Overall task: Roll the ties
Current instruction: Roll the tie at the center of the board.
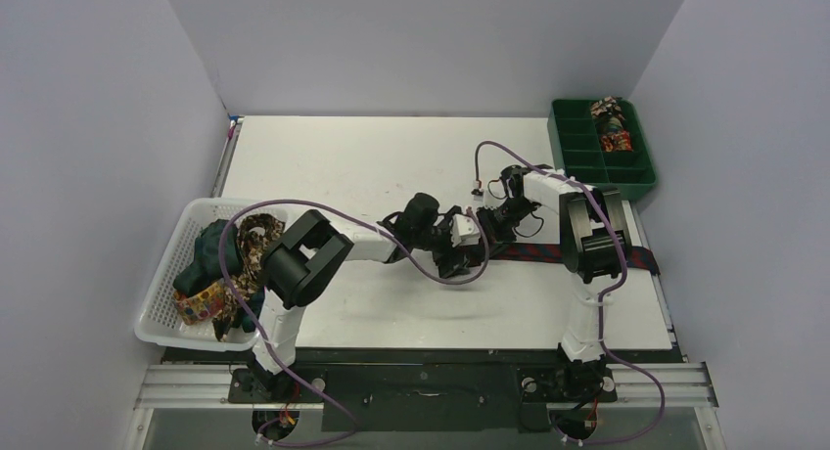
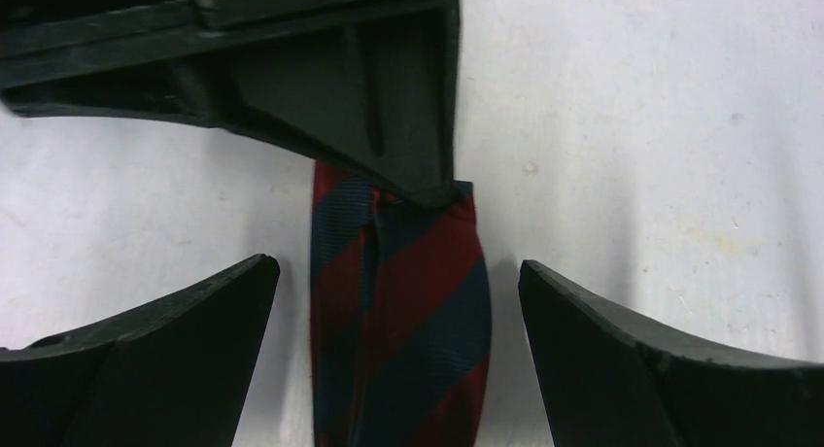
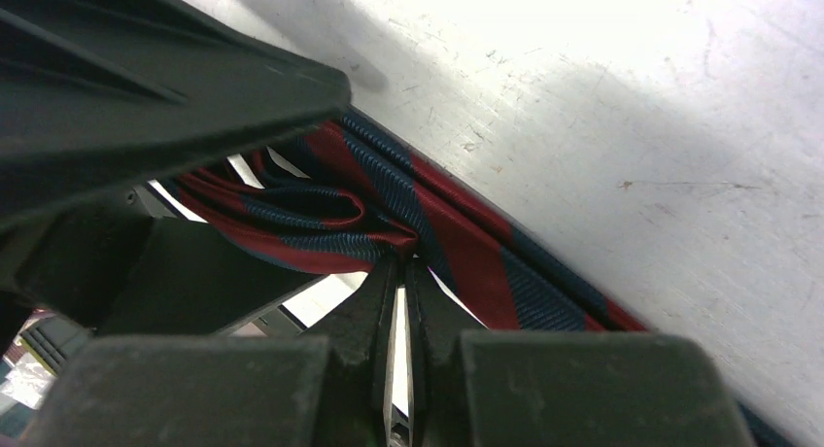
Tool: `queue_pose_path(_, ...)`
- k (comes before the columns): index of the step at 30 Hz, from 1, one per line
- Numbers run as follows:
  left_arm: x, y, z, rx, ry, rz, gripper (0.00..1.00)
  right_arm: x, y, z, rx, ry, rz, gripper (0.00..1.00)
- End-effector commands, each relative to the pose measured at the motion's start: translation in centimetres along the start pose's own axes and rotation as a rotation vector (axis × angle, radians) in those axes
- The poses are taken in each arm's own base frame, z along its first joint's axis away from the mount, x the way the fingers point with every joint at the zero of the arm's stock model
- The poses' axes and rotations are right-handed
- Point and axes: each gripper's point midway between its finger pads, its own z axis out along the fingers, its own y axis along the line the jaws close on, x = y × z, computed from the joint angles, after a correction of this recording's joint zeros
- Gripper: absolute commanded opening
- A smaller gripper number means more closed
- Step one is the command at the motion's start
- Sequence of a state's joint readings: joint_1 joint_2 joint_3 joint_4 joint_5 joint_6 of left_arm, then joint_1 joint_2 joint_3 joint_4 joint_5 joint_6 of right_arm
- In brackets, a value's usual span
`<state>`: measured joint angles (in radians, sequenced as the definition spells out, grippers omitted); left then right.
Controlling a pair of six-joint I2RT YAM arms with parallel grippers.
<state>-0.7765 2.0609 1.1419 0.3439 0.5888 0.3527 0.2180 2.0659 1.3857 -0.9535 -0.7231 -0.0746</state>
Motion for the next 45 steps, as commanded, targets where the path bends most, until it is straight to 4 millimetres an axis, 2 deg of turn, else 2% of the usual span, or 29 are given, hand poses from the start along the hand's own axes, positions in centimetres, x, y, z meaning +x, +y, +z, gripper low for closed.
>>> queue_pose_path(1,1.4,-1.4,0.3,0.082,0.096,0.003,0.92,-1.4,1.7,-1.2,-0.016,-0.056,-0.068,0.00)
queue_pose_path(3,2.0,-2.1,0.4,0.114,0.113,-0.010,0.83,-1.5,1.8,-1.4,-0.017,-0.058,-0.071,0.00)
queue_pose_path(5,2.6,-2.5,0.3,0.125,0.115,-0.005,0.70,-1.5,2.1,-1.7,-0.023,-0.064,-0.074,0.00)
queue_pose_path(6,3.4,-3.0,0.1,0.135,0.124,-0.002,0.60,-1.4,2.4,-1.7,-0.032,-0.063,-0.072,0.00)
queue_pose_path(7,3.1,-3.2,-0.1,0.141,0.109,0.010,0.51,-1.4,2.8,-1.9,-0.038,-0.068,-0.077,0.00)
queue_pose_path(8,3.8,-3.6,-0.3,0.150,0.118,0.008,0.46,-1.4,3.1,-1.9,-0.046,-0.068,-0.075,0.00)
queue_pose_path(11,4.0,-4.1,-0.6,0.162,0.115,0.017,0.36,-1.6,3.8,-1.7,-0.052,-0.066,-0.091,0.00)
queue_pose_path(14,4.4,-4.0,-0.7,0.149,0.120,0.003,0.38,-1.4,3.3,-0.8,-0.027,-0.045,-0.091,0.00)
queue_pose_path(16,4.2,-3.5,-1.1,0.130,0.110,-0.019,0.45,-0.9,2.2,-0.1,0.011,-0.021,-0.090,0.00)
queue_pose_path(17,3.7,-3.3,-1.4,0.118,0.091,-0.018,0.55,-0.7,1.4,0.3,0.042,-0.006,-0.086,0.00)
queue_pose_path(19,3.0,-2.8,-2.5,0.087,0.049,-0.037,0.66,0.0,-0.1,0.9,0.080,0.025,-0.080,0.00)
queue_pose_path(21,2.3,-2.5,-4.1,0.047,-0.001,-0.041,0.71,0.3,-1.2,1.4,0.110,0.048,-0.075,0.00)
queue_pose_path(25,2.1,-2.2,-6.6,-0.023,-0.051,-0.027,0.73,0.2,-2.1,1.7,0.135,0.058,-0.075,0.00)
queue_pose_path(29,2.3,-1.4,-7.3,-0.076,-0.067,-0.031,0.72,0.2,-2.2,1.7,0.138,0.058,-0.082,0.00)
queue_pose_path(33,1.7,-0.6,-6.8,-0.092,-0.094,-0.034,0.66,0.5,-2.2,2.0,0.135,0.064,-0.078,0.00)
queue_pose_path(40,-1.2,-0.3,-6.3,-0.059,-0.167,-0.010,0.47,0.2,-2.2,2.0,0.135,0.057,-0.080,0.00)
queue_pose_path(45,-3.2,-1.6,-5.4,0.037,-0.208,-0.041,0.40,0.0,-2.1,2.0,0.129,0.053,-0.078,0.00)
